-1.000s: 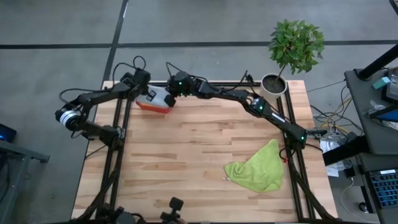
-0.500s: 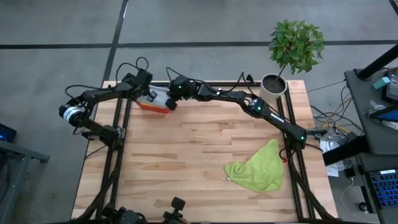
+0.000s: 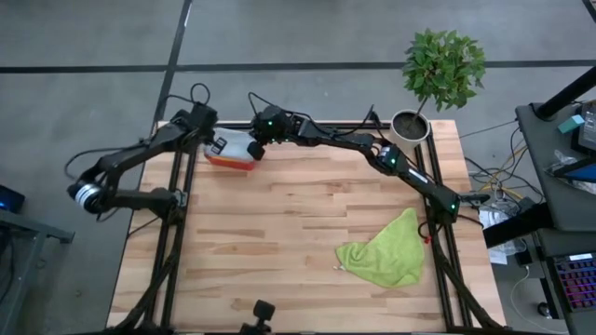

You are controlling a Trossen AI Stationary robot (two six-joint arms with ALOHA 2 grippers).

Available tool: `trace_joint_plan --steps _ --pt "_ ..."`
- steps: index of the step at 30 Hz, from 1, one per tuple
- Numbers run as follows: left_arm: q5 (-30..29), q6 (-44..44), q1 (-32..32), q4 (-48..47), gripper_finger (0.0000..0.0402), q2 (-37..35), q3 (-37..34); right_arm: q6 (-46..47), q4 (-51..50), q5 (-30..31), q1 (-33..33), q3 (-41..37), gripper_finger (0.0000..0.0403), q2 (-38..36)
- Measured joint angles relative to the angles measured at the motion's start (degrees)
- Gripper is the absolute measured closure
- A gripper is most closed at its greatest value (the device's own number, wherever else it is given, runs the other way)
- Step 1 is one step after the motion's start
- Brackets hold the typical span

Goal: Fold microfiber towels
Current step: Put the folded gray microfiber cloth into the red bin

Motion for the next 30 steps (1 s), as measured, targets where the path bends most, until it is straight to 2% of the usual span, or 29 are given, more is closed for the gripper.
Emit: trace_joint_plan --steps 3,6,9,11,17,24,30 --pt "3.9 -0.9 -0.9 -4.3 0.0373 -4.7 -0.6 -0.4 0.3 -0.4 1.3 0.0 0.0394 -0.2" --pt "10.8 -3.3 -1.2 -6.0 0.0373 -8.5 -1.6 -0.8 0.4 -1.9 3.4 -0.1 0.0394 -0.1" --pt "17.1 -4.7 -1.2 -6.0 0.0373 -10.5 -2.7 -1.3 0.8 -2.1 5.3 -0.2 0.0394 -0.1" --pt "18.8 -5.3 -1.2 -5.9 0.0373 -10.7 -3.5 -1.6 0.8 -2.1 6.2 -0.6 0.0394 -0.1" --pt "18.6 -7.7 -1.2 -6.1 0.0373 -7.1 -6.4 -1.5 0.8 -0.6 7.7 -3.3 0.0394 -0.1" --pt "17.7 -8.8 -1.2 -5.8 0.0373 -0.8 -5.6 -0.8 2.9 0.1 7.4 -6.9 0.0394 -0.1" --pt "17.5 -8.8 -1.6 -6.1 0.0373 -1.1 -3.3 -2.8 1.0 0.3 8.3 -7.1 0.0394 -2.3"
